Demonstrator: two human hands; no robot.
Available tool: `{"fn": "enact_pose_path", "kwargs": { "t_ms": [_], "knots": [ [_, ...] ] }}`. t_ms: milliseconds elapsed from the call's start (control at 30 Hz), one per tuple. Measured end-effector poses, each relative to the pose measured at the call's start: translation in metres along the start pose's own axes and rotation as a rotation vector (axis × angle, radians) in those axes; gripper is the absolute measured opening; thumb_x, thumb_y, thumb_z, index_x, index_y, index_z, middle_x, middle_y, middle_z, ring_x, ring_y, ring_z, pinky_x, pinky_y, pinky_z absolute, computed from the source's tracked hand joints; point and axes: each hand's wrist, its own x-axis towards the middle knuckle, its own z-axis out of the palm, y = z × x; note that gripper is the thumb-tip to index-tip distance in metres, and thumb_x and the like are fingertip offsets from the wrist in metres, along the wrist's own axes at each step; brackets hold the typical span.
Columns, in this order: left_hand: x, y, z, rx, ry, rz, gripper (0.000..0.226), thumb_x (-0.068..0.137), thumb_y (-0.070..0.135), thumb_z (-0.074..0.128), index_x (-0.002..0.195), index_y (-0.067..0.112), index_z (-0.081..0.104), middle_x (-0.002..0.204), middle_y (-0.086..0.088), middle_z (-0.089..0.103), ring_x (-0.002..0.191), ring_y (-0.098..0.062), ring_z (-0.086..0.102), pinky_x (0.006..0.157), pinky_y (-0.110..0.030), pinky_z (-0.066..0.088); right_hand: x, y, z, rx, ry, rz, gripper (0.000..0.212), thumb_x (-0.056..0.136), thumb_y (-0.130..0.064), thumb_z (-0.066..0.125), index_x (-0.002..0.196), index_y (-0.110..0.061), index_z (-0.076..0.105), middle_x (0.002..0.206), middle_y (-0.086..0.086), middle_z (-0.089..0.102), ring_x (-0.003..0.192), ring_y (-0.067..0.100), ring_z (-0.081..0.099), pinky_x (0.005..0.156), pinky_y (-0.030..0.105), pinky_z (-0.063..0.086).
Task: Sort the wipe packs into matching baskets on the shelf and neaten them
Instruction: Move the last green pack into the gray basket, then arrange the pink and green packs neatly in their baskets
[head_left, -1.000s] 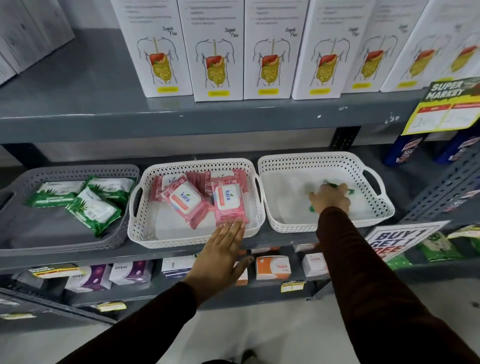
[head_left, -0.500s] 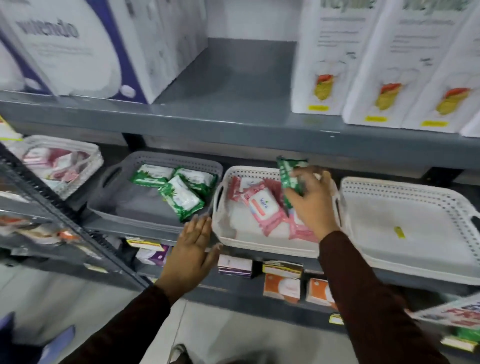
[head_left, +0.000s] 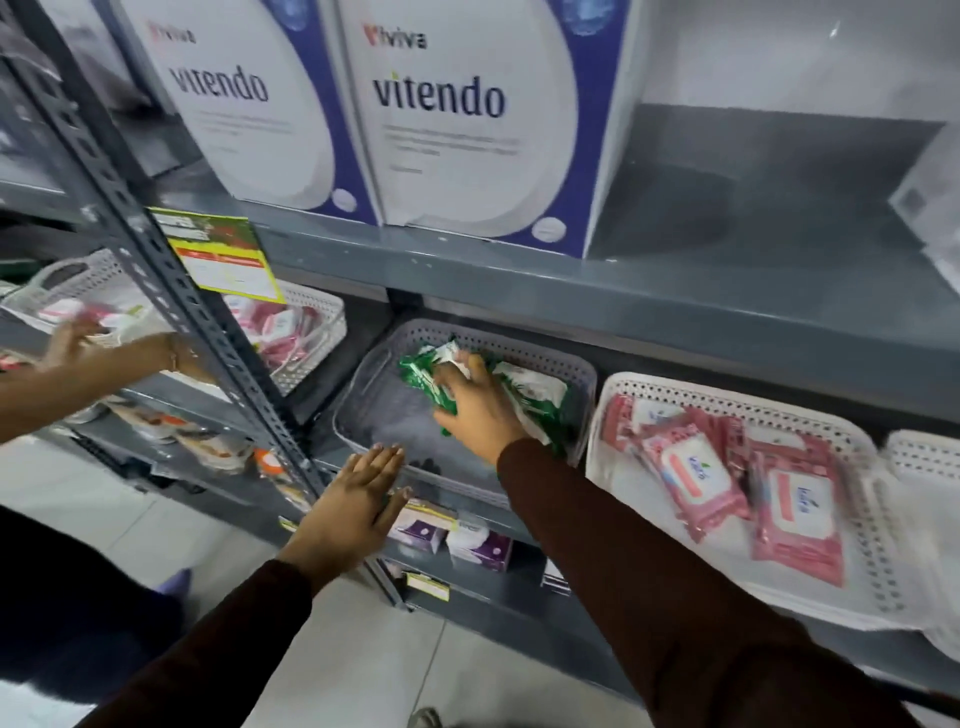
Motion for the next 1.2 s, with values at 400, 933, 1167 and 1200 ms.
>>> {"fn": "enact_pose_path", "kwargs": {
  "t_ms": [400,933,1167,1200],
  "knots": [
    [0.023,0.061,0.011,-0.105,0.059,0.147,0.067,0.099,0.053,0.022,0.139,0.006,0.048,0.143,-0.013,0.051,0.135,-0.028,0.042,0.115,-0.023,0.012,-0.084,0.043,-0.032,0.011,0.353,0.185,0.036,0.096,-0.032,0.049,0.128,-0.022,0.062,0.149,0.009,0.051,0.142,0.031,0.039,0.118,0.053,0.022],
    [0.173,0.275,0.064,0.415,-0.101,0.672,0.074,0.081,0.014,0.068,0.146,0.027,0.035,0.153,-0.003,0.037,0.142,-0.029,0.026,0.117,-0.052,0.016,-0.248,0.205,-0.141,-0.024,0.302,0.940,0.081,0.063,-0.054,0.081,0.122,-0.008,0.051,0.117,0.014,0.064,0.103,0.032,0.063,0.090,0.044,0.055],
    [0.135,0.252,0.073,0.320,-0.324,0.503,0.073,0.088,0.040,0.065,0.148,0.016,0.030,0.131,-0.008,0.057,0.111,-0.027,0.058,0.088,-0.040,0.051,-0.263,0.200,-0.159,-0.066,-0.036,0.793,0.080,0.068,-0.023,0.084,0.140,-0.031,0.050,0.135,0.000,0.063,0.120,0.025,0.060,0.101,0.041,0.048],
    [0.133,0.248,0.075,0.312,-0.319,0.475,0.074,0.088,0.040,0.065,0.148,0.015,0.029,0.132,-0.008,0.055,0.112,-0.027,0.057,0.086,-0.040,0.051,-0.262,0.200,-0.160,-0.125,-0.071,0.777,0.077,0.069,-0.022,0.081,0.138,-0.033,0.050,0.134,0.000,0.064,0.120,0.026,0.060,0.101,0.043,0.048]
  ]
}}
